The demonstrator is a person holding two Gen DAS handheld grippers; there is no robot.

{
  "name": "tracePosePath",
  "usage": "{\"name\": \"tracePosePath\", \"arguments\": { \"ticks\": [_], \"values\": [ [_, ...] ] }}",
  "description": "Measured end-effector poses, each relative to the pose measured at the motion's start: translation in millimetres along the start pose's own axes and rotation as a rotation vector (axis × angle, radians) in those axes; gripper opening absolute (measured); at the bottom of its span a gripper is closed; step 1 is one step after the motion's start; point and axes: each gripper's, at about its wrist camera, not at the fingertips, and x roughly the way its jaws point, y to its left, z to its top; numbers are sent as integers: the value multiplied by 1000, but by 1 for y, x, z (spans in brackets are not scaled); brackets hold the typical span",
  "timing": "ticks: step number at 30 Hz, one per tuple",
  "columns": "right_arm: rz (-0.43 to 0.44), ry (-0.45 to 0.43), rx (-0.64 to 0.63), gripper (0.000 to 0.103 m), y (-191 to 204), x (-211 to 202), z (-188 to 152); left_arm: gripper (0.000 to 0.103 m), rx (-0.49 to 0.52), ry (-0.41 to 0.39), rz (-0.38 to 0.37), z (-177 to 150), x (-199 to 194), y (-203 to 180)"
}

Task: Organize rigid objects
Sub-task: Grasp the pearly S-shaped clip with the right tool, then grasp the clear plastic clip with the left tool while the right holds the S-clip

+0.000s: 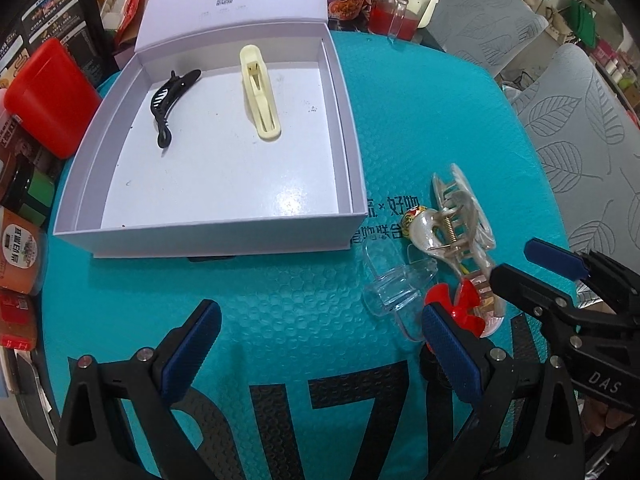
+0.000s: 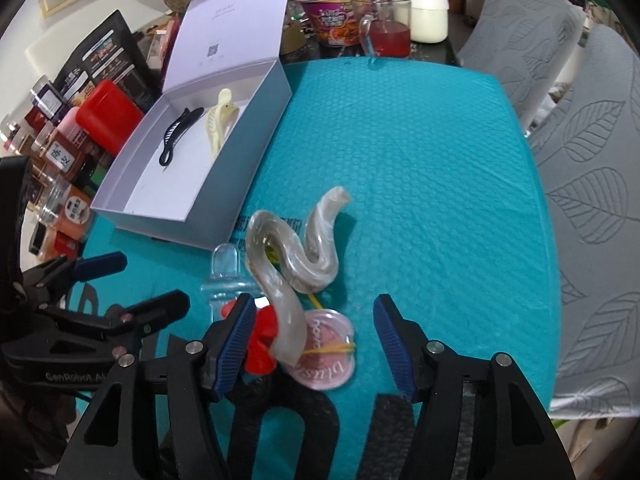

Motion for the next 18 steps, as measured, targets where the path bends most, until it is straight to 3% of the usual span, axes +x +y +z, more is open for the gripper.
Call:
{"name": "tracePosePath", "arguments": {
  "ticks": [3,11,12,13,14,18],
  "values": [
    [-1,16,-3,69,2,13,8,102,-12,4,-9,2,3,7],
    [62,24,-23,70,6,38,22,102,-15,8,-4,5,8,15],
    [71,21,-24,69,6,40,23,102,-15,9,-7,5,9,16],
    [80,18,-24,59,6,41,23,102,-15,9,-11,5,9,16],
    [83,19,-23,55,6,42,23,102,-14,8,-14,5,9,15],
    [92,8,-23,55,5,39,22,102,-6,9,-23,5,10,10]
  ]
}}
